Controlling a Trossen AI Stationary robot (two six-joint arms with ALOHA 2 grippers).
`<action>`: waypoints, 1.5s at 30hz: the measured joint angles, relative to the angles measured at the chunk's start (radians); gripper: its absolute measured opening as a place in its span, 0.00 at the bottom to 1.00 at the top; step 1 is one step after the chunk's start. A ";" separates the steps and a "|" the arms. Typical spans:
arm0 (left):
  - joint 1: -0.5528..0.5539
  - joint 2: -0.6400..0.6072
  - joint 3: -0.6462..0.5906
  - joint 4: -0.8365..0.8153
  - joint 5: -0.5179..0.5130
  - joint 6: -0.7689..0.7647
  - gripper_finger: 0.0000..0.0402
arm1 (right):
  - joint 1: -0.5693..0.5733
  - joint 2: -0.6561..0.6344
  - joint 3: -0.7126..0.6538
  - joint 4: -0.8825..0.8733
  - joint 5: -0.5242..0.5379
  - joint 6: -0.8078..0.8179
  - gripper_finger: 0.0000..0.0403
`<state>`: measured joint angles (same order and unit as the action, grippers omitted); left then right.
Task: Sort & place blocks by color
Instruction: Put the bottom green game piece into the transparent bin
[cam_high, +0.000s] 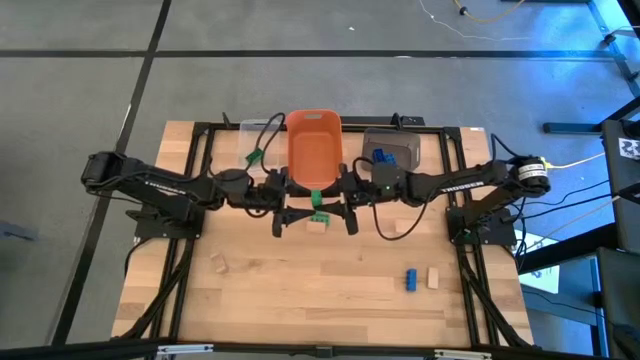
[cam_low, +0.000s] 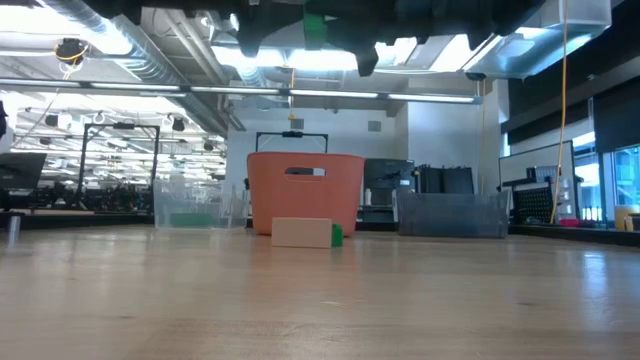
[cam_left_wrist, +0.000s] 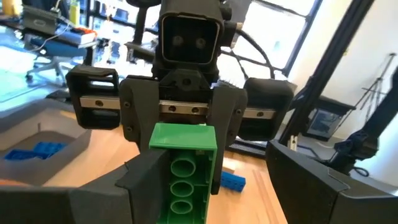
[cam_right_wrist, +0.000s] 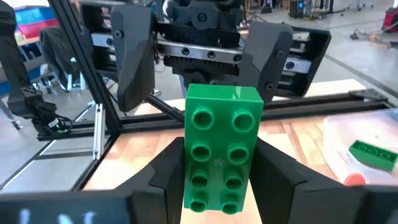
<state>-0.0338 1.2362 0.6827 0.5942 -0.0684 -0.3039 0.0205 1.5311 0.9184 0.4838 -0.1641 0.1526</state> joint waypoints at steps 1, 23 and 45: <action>0.000 0.001 0.000 -0.002 -0.004 0.005 0.63 | 0.002 0.005 0.000 0.000 0.003 -0.001 0.34; -0.040 -0.113 0.001 -0.136 -0.217 0.184 0.63 | 0.025 -0.035 0.004 0.027 -0.072 0.018 0.34; -0.049 0.093 0.078 0.019 0.078 0.093 0.63 | 0.009 -0.037 0.003 -0.069 -0.053 -0.005 0.34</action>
<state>-0.0826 1.3291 0.7608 0.6133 0.0100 -0.2104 0.0297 1.4940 0.9211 0.4148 -0.2166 0.1478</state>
